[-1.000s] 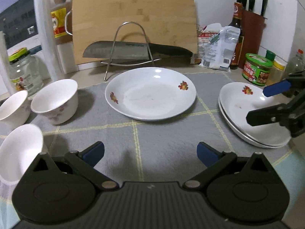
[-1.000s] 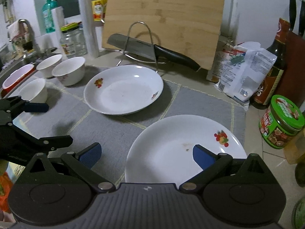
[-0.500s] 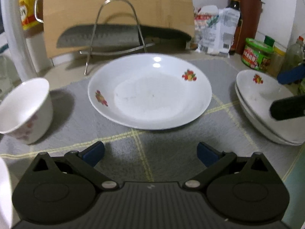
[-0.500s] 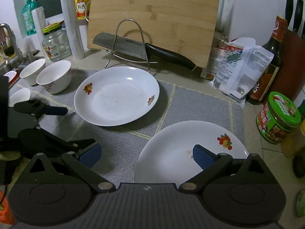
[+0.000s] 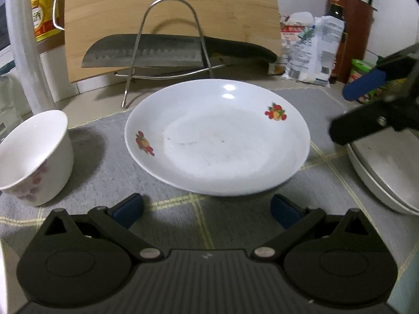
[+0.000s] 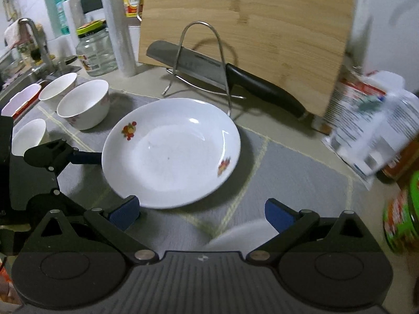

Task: Organize plates and bowls
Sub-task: 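Move the right gripper to the rim of the fruit-print white plate, then close the right gripper on the fruit-print plate's rim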

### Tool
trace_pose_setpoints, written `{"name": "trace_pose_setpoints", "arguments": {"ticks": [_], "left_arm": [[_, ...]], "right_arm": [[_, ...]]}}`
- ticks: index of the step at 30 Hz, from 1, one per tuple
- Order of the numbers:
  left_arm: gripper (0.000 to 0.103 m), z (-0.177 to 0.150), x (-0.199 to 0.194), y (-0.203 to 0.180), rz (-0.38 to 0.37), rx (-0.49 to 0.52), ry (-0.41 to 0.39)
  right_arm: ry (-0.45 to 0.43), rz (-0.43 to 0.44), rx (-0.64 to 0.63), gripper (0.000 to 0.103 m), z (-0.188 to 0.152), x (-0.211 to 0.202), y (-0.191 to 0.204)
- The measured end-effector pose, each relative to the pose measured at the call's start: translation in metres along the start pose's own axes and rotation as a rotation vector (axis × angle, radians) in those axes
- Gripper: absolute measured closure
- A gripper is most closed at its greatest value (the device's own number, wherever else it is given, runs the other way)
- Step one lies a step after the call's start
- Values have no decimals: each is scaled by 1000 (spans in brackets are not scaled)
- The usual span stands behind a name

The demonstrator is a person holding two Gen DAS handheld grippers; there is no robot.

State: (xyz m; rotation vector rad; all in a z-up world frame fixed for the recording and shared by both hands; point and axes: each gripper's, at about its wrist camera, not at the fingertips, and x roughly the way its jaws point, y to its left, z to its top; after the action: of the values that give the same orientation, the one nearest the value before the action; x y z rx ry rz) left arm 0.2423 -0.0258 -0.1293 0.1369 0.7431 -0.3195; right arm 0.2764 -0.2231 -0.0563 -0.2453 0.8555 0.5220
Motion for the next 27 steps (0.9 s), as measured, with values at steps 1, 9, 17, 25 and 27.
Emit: {"name": "trace_pose_setpoints", "arguments": {"ticks": [1, 9, 17, 25, 27], "left_arm": [[0, -1, 0, 0, 1, -2, -7], [0, -3, -2, 2, -10, 9, -35], [0, 3, 4, 1, 25, -23, -35], [0, 1, 4, 3, 7, -4, -45], [0, 1, 4, 4, 2, 2, -46]], "right_arm": [[4, 14, -8, 0, 4, 4, -3], [51, 117, -45, 0, 24, 39, -25], [90, 208, -24, 0, 32, 68, -37], [125, 269, -38, 0, 39, 90, -39], [120, 272, -51, 0, 40, 93, -37]]}}
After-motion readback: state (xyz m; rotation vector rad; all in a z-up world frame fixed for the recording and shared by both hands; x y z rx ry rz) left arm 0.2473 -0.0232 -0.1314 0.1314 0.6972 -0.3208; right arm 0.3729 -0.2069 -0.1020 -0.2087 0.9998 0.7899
